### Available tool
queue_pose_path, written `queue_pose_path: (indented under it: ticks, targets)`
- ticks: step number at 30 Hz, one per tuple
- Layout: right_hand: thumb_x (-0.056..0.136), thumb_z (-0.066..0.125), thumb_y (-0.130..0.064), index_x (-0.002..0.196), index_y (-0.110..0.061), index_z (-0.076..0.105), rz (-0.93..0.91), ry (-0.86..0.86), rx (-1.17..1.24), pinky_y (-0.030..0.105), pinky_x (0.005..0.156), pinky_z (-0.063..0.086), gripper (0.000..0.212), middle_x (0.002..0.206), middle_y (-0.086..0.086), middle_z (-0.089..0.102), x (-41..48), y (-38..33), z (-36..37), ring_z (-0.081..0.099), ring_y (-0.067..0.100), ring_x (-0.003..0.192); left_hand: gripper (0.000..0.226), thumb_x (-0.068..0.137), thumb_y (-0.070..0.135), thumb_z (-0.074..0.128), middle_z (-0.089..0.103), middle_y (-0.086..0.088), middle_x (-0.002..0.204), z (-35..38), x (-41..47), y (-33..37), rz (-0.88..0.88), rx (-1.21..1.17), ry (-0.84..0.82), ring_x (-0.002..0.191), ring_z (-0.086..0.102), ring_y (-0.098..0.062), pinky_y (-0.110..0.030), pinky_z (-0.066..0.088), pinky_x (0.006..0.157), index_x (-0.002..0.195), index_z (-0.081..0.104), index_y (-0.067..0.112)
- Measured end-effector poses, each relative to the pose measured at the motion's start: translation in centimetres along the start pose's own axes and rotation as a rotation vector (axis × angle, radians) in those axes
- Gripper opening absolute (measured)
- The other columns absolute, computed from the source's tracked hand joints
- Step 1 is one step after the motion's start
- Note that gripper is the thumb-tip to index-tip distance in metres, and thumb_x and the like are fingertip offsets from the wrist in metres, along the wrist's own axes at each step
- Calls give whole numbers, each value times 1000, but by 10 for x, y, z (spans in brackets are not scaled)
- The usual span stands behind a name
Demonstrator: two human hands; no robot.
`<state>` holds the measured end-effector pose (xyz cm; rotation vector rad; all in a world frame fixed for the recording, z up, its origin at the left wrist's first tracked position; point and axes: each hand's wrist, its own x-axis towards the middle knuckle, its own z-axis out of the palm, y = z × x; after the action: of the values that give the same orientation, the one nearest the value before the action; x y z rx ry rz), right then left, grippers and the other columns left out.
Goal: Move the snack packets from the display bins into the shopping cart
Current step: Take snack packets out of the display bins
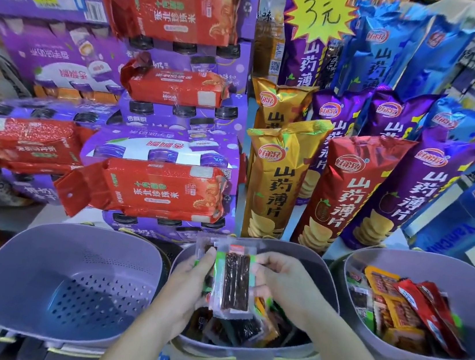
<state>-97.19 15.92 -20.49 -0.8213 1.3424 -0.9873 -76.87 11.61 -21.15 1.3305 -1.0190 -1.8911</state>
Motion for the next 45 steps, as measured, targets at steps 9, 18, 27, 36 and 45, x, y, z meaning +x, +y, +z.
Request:
queue_pose_path:
  ticks: [9,18,27,36,45]
  targets:
    - [98,69,-10,115,-10,75,73,46,53,44,89,62,19,102,12,79,10,-4,21,78,31,94,31,96,15,76,81,-8,115,-3,0,-7,63,107,-75,106,78,-26,-38,63,82,127,71,15]
    - [91,76,-31,100,-40,75,-50,-187,-1163,16,77,50,13,86,-25,71,2,-38,-70,63,-15,82,27,98,7,71,79,-20,113,-6,4,-6,11,-30,-39,105,78,-36,-55,58,101,126,70,10]
    - [93,68,-33,113,-32,74,-78,-583,-1771,37,79,55,21,106,-8,72,-6,-24,-67,65,19,97,25,99,8,69,80,-20,109,-5,8,-9,32,-44,-45,101,79,-35,-40,64,78,124,70,9]
    - [103,59,-27,98,-44,65,-92,-435,-1179,16,68,46,18,90,-31,65,-7,-50,-75,62,-12,77,29,97,11,74,80,-17,111,-4,7,-10,10,-20,-41,105,78,-32,-53,57,101,126,70,13]
    - [99,67,-20,89,-10,70,-197,-228,-632,41,66,57,15,101,0,78,8,-42,-31,71,25,66,25,92,27,78,80,-17,110,2,0,-5,-21,5,-121,97,79,-29,-34,63,71,112,79,11]
